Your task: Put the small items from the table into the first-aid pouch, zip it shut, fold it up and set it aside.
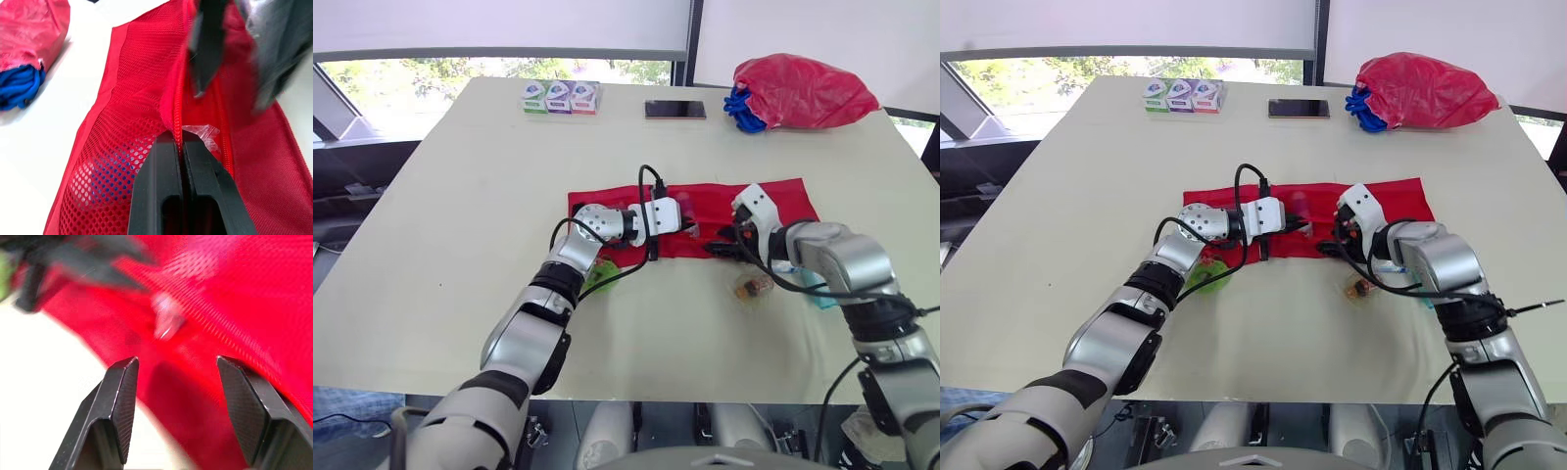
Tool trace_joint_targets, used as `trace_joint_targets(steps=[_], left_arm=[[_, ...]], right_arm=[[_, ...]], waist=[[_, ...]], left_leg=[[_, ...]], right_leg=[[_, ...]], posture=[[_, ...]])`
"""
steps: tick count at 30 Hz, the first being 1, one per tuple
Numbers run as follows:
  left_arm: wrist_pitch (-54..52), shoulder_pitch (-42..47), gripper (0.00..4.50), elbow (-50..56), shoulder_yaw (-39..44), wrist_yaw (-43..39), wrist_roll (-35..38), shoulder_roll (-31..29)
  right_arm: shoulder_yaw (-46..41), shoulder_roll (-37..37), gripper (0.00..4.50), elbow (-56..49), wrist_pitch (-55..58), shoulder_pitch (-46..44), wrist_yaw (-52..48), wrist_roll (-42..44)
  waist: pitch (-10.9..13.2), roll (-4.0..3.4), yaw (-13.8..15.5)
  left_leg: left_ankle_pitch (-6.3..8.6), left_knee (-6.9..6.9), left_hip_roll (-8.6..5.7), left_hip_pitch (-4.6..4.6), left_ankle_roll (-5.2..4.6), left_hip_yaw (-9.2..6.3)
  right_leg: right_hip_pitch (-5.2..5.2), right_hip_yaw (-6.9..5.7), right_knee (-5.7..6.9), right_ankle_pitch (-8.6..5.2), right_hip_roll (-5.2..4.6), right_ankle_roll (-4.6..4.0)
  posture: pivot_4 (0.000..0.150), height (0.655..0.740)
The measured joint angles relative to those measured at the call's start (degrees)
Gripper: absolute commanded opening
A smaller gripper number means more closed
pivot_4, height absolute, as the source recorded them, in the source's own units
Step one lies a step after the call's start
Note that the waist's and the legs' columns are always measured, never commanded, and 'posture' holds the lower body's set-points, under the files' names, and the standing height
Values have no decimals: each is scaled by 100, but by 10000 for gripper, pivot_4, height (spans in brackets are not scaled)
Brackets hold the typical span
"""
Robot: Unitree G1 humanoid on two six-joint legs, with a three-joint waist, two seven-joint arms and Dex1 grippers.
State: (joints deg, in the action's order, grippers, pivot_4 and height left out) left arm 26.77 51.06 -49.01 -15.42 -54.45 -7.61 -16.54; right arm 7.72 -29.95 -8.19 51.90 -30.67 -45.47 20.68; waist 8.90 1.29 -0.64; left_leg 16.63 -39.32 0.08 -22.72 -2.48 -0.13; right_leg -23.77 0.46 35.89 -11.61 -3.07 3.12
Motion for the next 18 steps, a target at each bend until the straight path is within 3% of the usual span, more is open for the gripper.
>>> trace_joint_targets(steps=[4, 10, 13, 15, 18], left_arm=[[11, 70, 0, -125, 34, -5, 37, 5], [147, 102, 0, -345, 90, -20, 46, -38], [243, 113, 0, -437, 132, -58, 53, -144], [262, 129, 0, -528, 156, -72, 56, -228], [376, 129, 0, -590, 155, -134, 59, -252]], right_arm=[[-451, -271, 27020, -648, -401, 418, -274, 294], [-1824, -839, 27020, -964, -2038, 1702, -1014, 620], [-2651, -1506, 34719, -513, -2722, 2385, -1723, 686], [-3163, -1677, 44253, -265, -2921, 2597, -2036, 836], [-3835, -2038, 44253, 12, -3132, 2917, -2606, 1126]], waist=[[0, 0, 6], [1, 1, 40], [1, 2, 87], [1, 1, 61], [1, 1, 56]], left_leg=[[0, -1, 0, 3, 0, -6], [0, -3, 0, 7, 0, -5], [0, -2, 0, 12, -1, -2], [0, -1, 2, 21, -1, 6], [0, -1, 7, 26, 0, 8]], right_leg=[[4, -3, 1, 0, 0, 0], [14, -4, -4, 0, -1, 1], [18, -2, -5, 0, -1, 1], [19, 7, -3, 0, 4, 1], [21, 13, 0, 0, 9, 1]], posture=[[1500, 7400], [1500, 7400], [1500, 7400], [1500, 7400], [1500, 7400]])
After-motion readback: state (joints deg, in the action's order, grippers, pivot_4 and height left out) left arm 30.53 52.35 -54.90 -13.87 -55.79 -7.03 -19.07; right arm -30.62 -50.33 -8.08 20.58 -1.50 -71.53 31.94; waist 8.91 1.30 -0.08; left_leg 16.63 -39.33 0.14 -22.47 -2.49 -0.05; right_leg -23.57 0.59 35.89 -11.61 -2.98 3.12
